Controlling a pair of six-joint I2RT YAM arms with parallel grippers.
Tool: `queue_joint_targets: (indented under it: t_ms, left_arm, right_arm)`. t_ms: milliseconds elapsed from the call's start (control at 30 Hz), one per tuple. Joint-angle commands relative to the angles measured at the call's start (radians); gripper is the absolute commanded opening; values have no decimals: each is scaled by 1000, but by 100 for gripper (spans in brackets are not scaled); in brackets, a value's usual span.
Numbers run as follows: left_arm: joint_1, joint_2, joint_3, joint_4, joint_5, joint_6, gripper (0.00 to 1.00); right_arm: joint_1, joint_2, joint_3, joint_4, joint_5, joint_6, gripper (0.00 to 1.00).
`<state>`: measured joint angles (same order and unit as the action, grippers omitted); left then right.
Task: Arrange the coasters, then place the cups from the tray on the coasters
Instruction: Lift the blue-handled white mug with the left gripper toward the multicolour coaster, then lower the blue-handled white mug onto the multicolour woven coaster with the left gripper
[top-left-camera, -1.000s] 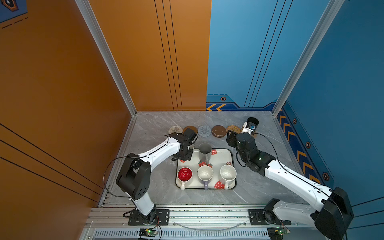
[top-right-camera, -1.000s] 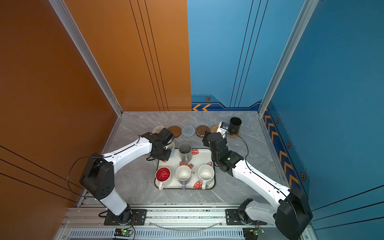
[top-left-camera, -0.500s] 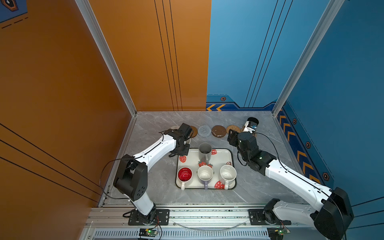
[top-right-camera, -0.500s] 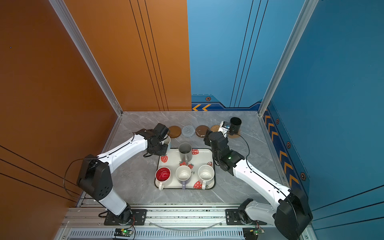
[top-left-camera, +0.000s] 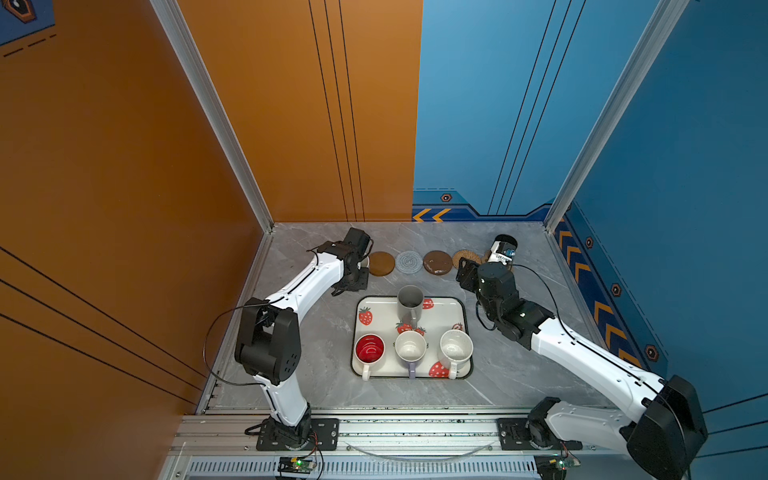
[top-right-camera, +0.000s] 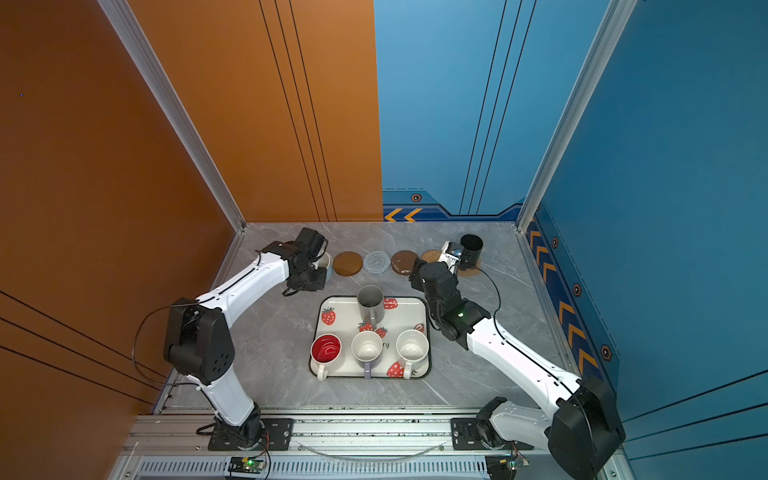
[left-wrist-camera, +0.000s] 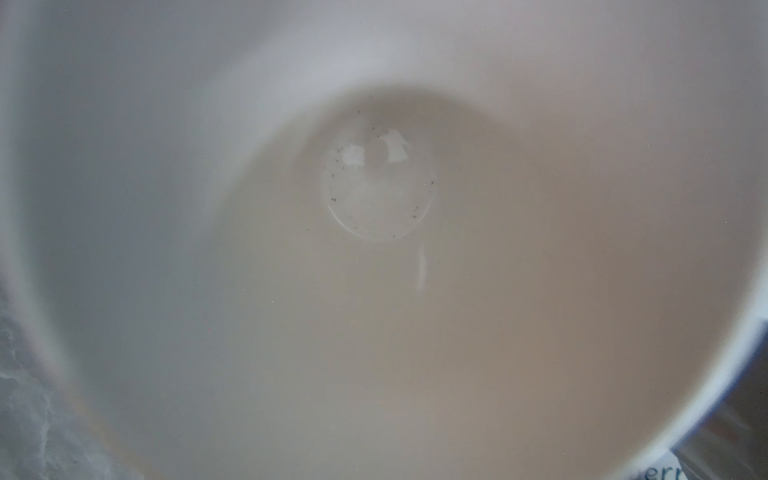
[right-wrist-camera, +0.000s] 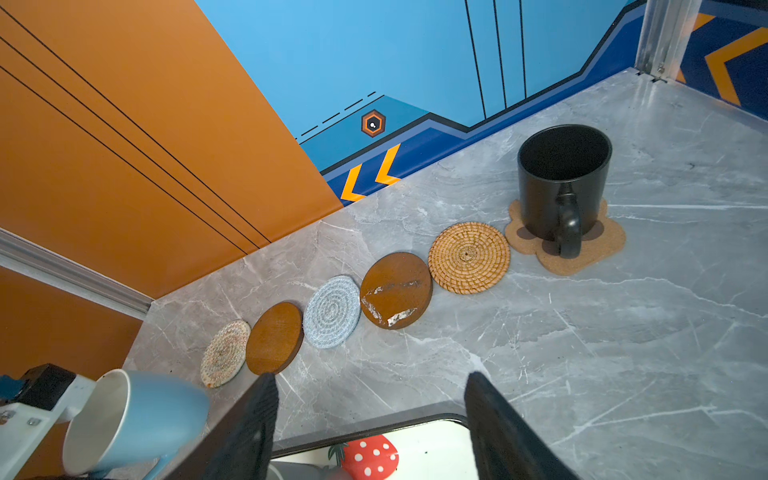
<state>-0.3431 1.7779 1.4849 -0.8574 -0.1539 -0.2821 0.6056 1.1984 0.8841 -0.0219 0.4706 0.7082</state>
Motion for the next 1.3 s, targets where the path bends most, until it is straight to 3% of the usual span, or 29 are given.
queue_joint_targets:
  t_ms: [0, 567, 1267]
  left_arm:
    - [16, 16, 79, 32, -40, 25, 0]
    - [79, 176, 265, 31, -8, 44, 0]
    - [121, 300, 344, 58, 31, 24, 0]
  right_arm:
    - [-10, -28, -20, 7, -5, 14, 70]
    - [-34, -59, -43, -8, -4, 22, 70]
    - [-62, -93, -60, -25, -7, 26, 70]
